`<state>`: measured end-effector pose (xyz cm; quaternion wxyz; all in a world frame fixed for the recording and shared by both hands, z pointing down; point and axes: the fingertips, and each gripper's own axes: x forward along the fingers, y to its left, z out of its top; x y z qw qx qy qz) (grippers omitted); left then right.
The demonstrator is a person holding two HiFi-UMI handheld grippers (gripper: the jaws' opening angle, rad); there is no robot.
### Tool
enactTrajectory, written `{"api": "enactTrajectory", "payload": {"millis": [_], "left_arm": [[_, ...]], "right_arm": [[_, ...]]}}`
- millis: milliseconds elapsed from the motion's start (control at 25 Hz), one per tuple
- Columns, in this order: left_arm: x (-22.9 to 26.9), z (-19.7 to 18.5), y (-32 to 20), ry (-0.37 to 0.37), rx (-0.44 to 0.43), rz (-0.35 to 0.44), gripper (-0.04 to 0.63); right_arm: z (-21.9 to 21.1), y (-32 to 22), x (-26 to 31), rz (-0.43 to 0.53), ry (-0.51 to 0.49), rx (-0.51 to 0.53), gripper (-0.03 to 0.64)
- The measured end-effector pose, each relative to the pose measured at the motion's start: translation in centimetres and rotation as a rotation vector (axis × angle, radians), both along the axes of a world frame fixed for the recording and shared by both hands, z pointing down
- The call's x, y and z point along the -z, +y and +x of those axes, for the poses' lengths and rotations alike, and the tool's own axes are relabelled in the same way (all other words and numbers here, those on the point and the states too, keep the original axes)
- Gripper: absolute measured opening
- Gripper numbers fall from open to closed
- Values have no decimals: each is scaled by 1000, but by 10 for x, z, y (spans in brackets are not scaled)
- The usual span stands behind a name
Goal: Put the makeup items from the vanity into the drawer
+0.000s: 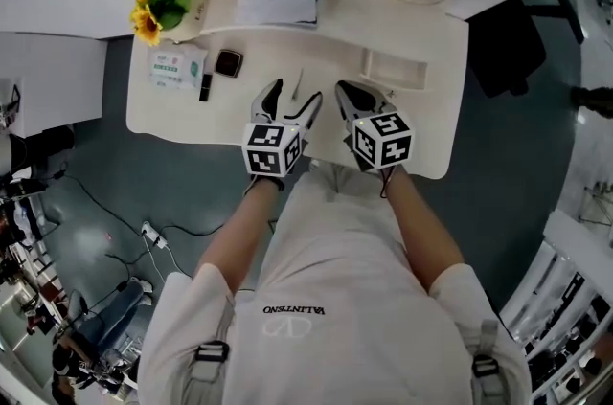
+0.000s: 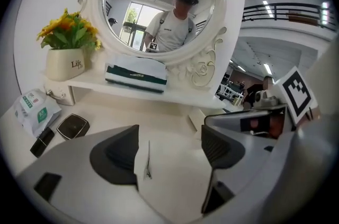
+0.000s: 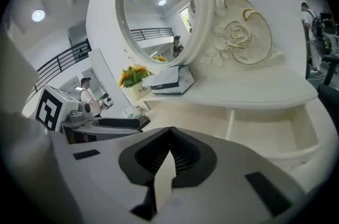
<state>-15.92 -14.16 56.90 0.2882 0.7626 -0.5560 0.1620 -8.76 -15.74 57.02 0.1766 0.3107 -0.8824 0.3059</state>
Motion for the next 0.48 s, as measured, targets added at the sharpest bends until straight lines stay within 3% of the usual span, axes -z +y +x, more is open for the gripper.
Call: {"api": "enactTrajectory", "payload": {"millis": [240,480], "left_arm": [[-31,-3,-1,-12,2,-67,442],[-55,-2,-1,-4,6,-122,453]], "right_arm": [[-5,4,-18,-31,14,19,12],[-6,4,-36,-64,31,19,12]]}}
